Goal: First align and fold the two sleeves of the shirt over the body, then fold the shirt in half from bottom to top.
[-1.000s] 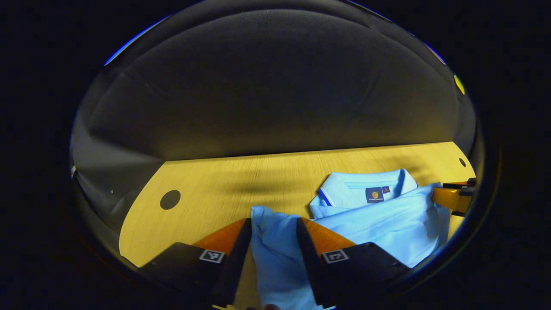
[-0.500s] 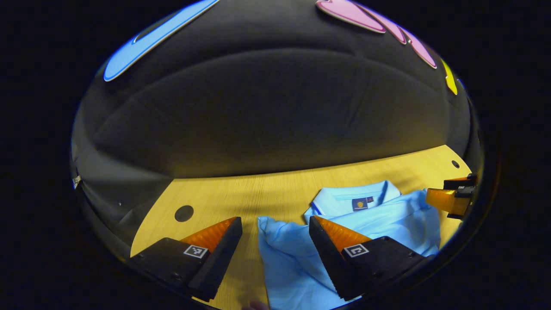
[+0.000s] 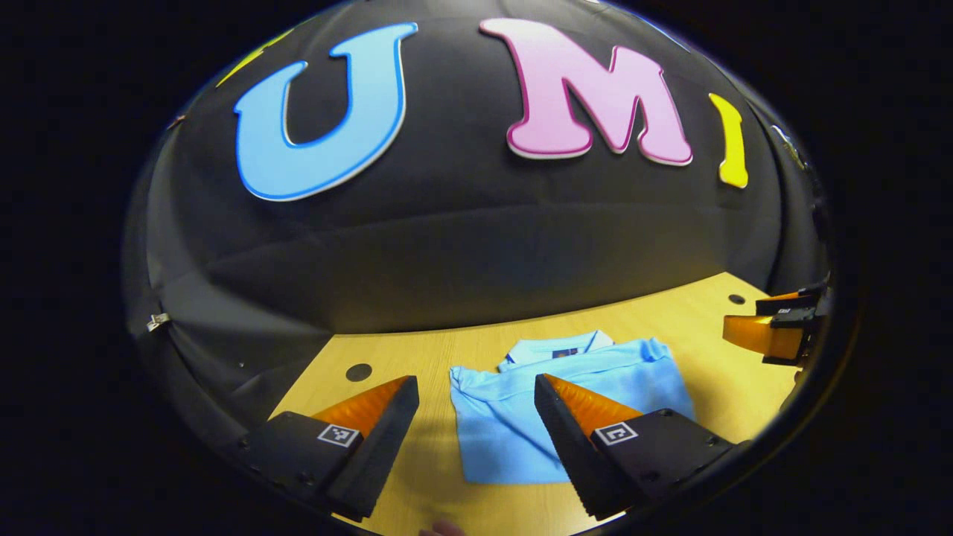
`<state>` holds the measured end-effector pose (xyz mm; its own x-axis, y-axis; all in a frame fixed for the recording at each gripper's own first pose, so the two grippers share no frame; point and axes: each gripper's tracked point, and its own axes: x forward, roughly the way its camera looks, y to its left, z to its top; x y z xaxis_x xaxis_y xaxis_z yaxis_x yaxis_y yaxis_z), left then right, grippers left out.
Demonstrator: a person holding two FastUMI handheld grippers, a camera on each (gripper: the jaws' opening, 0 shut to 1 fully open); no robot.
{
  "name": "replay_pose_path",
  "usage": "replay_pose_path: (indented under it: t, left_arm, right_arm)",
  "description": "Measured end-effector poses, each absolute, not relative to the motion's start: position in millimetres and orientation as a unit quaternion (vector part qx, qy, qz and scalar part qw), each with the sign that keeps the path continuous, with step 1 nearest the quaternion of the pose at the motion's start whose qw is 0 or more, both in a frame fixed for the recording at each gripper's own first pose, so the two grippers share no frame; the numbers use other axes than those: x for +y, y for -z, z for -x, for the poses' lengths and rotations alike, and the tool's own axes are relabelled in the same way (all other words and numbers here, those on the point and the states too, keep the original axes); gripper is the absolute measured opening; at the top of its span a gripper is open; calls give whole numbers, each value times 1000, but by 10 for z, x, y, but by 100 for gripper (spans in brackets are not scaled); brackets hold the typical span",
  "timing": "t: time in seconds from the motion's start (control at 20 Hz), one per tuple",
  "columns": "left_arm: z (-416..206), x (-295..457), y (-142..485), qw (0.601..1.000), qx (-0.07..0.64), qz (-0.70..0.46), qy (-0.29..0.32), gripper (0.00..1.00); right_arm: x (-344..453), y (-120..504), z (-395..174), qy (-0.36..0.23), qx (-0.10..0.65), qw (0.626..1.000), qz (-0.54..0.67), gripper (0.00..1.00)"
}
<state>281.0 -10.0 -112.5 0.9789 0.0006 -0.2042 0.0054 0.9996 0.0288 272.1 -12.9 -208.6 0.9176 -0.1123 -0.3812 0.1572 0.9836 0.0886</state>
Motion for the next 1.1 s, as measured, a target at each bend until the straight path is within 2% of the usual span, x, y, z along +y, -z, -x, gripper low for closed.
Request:
replay_pose_path:
  t: [0.35, 0.6, 0.85, 1.1]
  left_arm:
    - [-1681, -149, 469, 999, 51, -10, 9, 99]
    - [-964, -193, 160, 999, 26, 18, 16, 99]
    - [-341, -322, 132, 998, 31, 32, 32, 99]
    - [-23, -414, 160, 997, 37, 52, 33, 98]
  right_arm:
    - [67, 1067, -1895, 29, 102, 994, -33, 98]
    - [156, 669, -1215, 17, 75, 997, -30, 98]
    - [263, 470, -652, -3, 69, 997, -34, 98]
    - [310, 456, -242, -7, 64, 997, -31, 98]
